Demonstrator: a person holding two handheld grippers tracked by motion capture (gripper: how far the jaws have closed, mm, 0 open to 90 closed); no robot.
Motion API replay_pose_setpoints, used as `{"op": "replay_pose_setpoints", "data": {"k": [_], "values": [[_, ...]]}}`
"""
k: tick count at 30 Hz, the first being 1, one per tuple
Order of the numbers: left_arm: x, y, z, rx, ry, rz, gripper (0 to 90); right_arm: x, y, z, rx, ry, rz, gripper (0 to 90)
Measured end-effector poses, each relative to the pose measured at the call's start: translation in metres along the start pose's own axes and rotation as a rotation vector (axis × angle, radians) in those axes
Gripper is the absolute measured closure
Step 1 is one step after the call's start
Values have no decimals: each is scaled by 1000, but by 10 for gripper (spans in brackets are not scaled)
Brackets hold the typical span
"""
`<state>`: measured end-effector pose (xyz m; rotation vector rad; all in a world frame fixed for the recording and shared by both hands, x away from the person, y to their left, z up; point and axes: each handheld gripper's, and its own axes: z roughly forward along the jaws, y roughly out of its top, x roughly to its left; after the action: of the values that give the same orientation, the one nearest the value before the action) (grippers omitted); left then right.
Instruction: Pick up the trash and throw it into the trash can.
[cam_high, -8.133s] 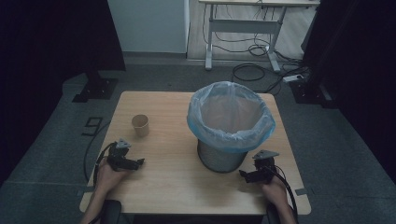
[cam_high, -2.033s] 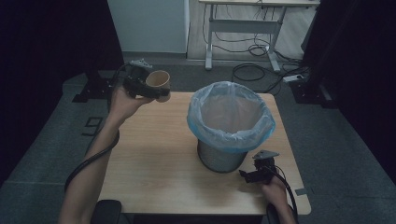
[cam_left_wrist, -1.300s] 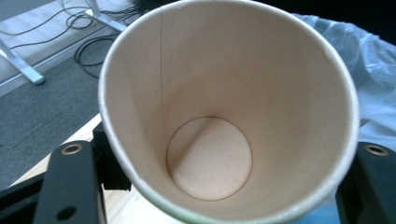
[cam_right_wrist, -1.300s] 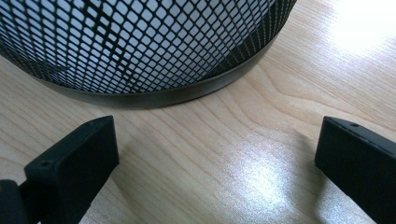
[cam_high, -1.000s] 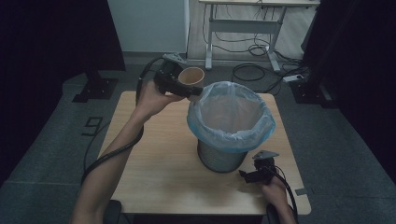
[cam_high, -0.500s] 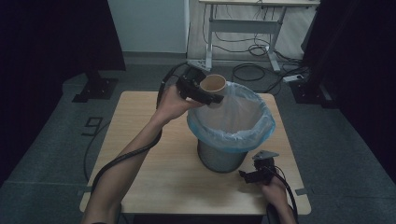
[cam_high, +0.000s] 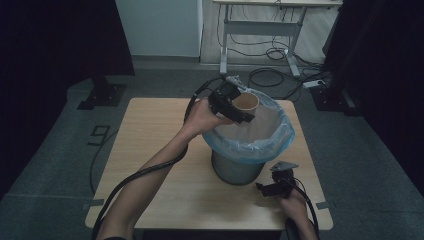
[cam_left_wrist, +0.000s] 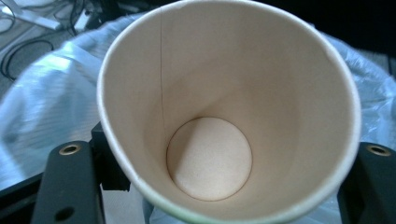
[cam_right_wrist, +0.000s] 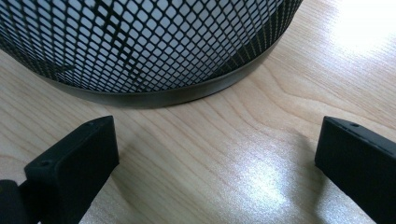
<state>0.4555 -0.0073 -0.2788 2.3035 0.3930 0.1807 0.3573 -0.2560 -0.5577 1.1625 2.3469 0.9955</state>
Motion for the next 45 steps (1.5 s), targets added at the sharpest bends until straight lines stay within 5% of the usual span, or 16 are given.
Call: {"op": "replay_pose_setpoints", "data": {"k": [6,12,45], "values": [[-5,5,7,79,14,28,181,0,0,0,0,1,-1,0],[-2,1,2,77,15,21,16,1,0,0,0,1,-1,0],[32,-55,-73,-44,138,-46,9,1,0,0,0,2,-2,0]]}}
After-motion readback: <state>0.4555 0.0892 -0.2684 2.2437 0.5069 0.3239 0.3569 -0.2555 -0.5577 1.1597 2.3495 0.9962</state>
